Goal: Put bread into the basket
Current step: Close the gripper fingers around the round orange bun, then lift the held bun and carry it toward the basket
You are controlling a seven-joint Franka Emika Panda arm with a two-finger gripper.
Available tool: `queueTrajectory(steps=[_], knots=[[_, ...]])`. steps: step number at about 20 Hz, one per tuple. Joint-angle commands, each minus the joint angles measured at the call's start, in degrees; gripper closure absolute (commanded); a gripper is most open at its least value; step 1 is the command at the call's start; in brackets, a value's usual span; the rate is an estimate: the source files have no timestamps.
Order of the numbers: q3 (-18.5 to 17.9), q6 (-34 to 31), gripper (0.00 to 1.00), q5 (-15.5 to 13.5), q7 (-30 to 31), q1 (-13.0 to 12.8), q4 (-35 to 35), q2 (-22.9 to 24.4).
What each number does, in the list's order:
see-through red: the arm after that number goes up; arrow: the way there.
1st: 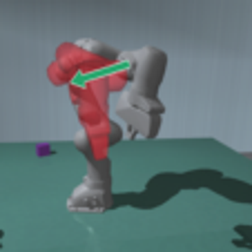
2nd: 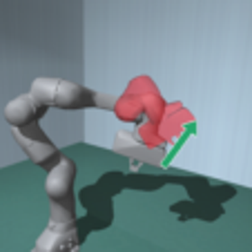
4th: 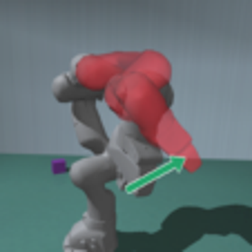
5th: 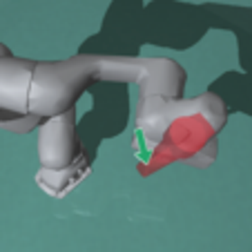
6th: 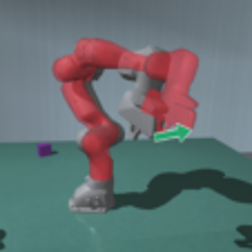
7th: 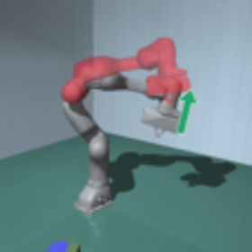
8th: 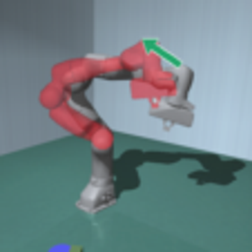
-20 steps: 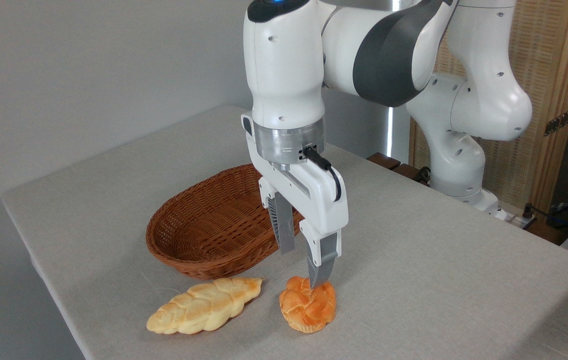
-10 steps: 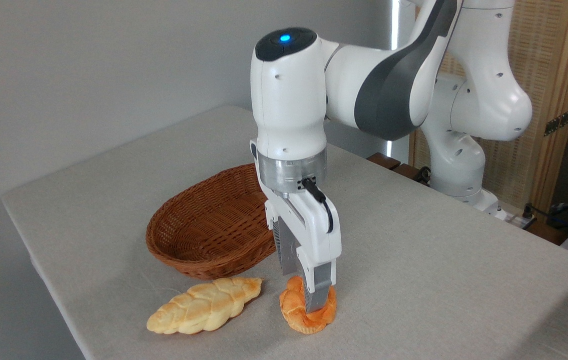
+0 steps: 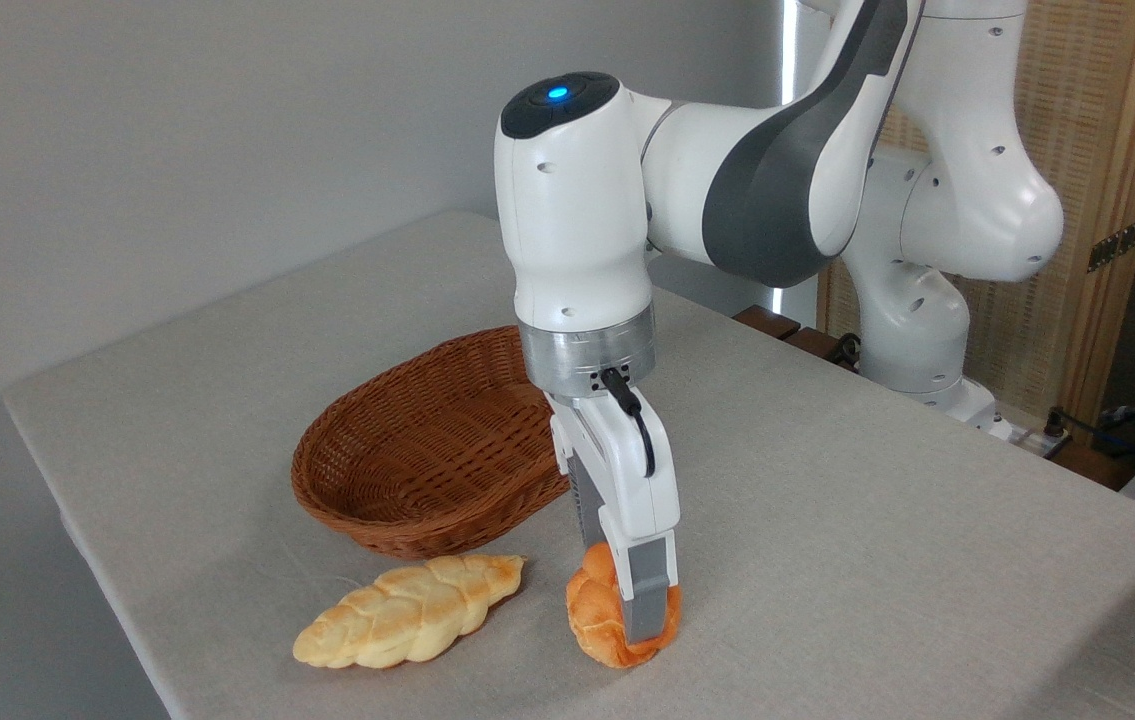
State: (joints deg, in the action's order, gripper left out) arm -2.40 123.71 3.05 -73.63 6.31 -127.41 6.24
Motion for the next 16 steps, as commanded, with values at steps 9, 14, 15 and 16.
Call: queueTrajectory(steps=[9, 14, 15, 16], knots=[[0.20, -0.48, 0.65, 0.73, -0.90, 0.20, -1.26, 0.44], [0.20, -0.57, 0.70, 0.73, -0.90, 0.20, -1.26, 0.44], [0.20, -0.57, 0.70, 0.73, -0.90, 0.20, -1.26, 0.44], [0.20, -0.57, 0.70, 0.73, -0.90, 0.20, -1.26, 0.44]])
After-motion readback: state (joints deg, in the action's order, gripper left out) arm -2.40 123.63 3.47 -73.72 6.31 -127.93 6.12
